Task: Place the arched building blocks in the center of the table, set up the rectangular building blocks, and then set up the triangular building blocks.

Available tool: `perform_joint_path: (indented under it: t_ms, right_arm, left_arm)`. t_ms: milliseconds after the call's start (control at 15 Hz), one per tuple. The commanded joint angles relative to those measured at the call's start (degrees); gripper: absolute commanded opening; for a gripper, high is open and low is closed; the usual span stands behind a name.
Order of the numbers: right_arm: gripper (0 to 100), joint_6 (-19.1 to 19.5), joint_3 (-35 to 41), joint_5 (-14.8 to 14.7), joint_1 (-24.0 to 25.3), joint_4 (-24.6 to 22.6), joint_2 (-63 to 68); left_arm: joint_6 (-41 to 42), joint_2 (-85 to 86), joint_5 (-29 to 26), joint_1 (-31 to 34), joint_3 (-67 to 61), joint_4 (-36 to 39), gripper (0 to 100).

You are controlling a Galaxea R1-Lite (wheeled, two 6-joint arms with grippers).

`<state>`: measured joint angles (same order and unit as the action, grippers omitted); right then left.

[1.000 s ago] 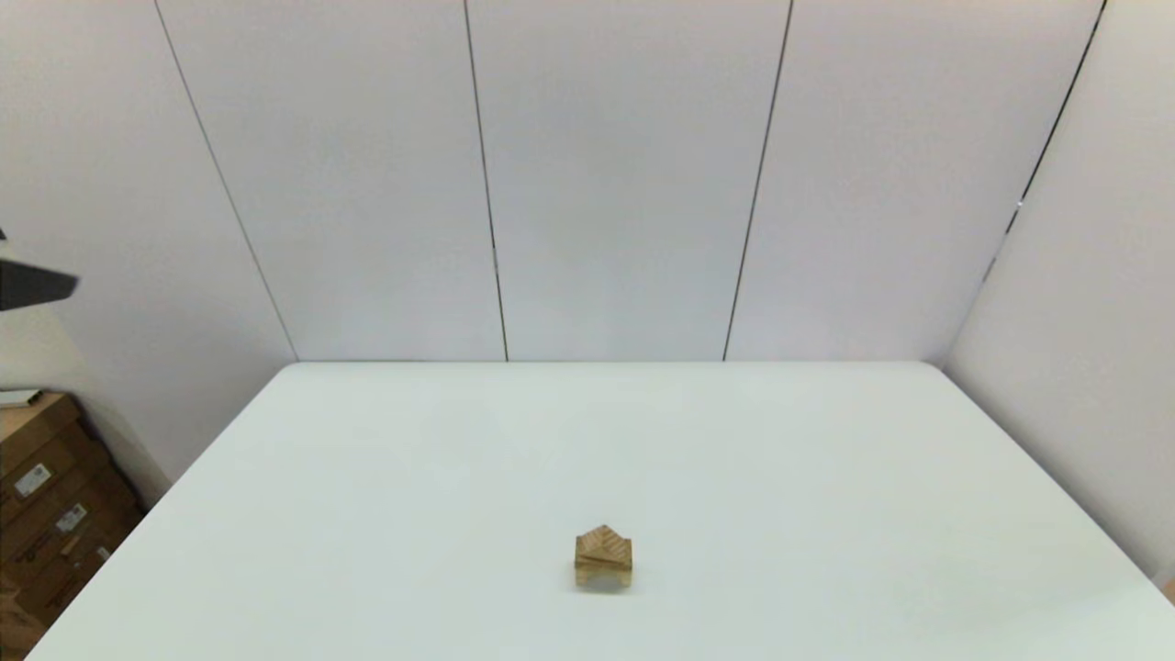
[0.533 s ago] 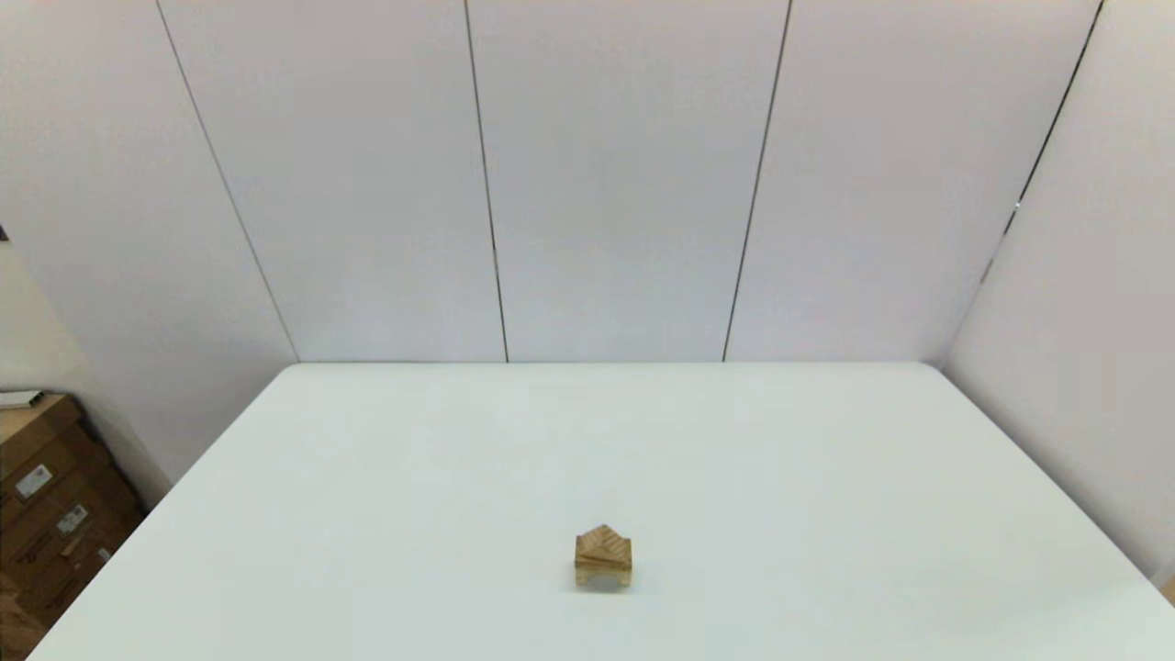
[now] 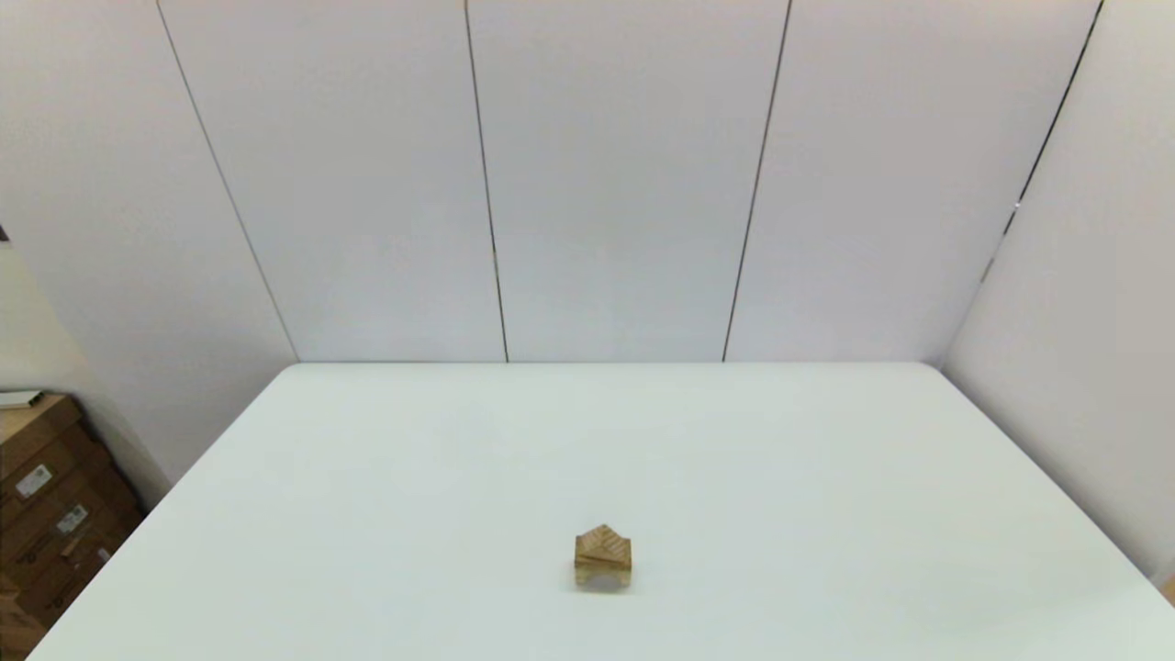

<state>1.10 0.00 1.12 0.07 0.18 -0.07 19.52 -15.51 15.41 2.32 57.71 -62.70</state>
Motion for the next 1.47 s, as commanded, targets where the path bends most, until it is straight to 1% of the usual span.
perform_joint_path:
  t_ms: [67, 267, 400, 467, 533, 667, 800, 1000, 1133, 1267, 1333, 1467]
  right_arm:
    - [100, 0.05, 0.09, 0.02, 0.01, -0.01, 0.07]
    - [100, 0.05, 0.09, 0.02, 0.01, -0.01, -0.01]
    - [100, 0.05, 0.09, 0.02, 0.01, -0.01, 0.07]
    - [100, 0.05, 0.09, 0.02, 0.01, -0.01, -0.01]
    - [100, 0.05, 0.09, 0.02, 0.01, -0.01, -0.01]
    - [100, 0.05, 0.09, 0.02, 0.01, -0.01, 0.07]
    - [100, 0.05, 0.09, 0.02, 0.01, -0.01, 0.07]
    - [100, 0.05, 0.09, 0.02, 0.01, -0.01, 0.07]
    - [100, 0.05, 0.09, 0.02, 0.01, -0.01, -0.01]
    - [100, 0.05, 0.09, 0.02, 0.01, -0.01, 0.07]
    - [100, 0.05, 0.09, 0.02, 0.01, -0.01, -0.01]
    - [100, 0.05, 0.09, 0.02, 0.01, -0.01, 0.07]
  left_arm:
    - [-0.01, 6.19, 0.15, -2.67, -5.33, -0.15, 100]
    - [-0.01, 12.34, -0.03, -2.67, -13.06, 1.88, 100]
    - [-0.8, 15.51, -0.03, -2.67, -22.11, 9.87, 100]
    - [-2.73, 15.42, -0.03, -2.67, -24.84, 13.74, 100]
    - [-4.75, 15.42, -0.12, -2.58, -27.12, 16.55, 100]
    - [-5.37, 15.51, -0.2, -2.67, -32.05, 21.3, 100]
    - [-5.89, 15.51, -0.2, -2.67, -39.43, 32.02, 100]
    - [-5.37, 15.51, -0.29, -2.67, -49.54, 51.45, 100]
    - [-5.28, 15.51, -1.17, -2.67, -53.49, 59.8, 100]
    - [-5.45, 15.51, -2.23, -2.67, -54.37, 62.26, 100]
    - [-5.72, 15.51, -4.86, -2.67, -54.72, 62.52, 100]
    - [-5.89, 15.51, -12.42, -2.67, -55.43, 62.52, 100]
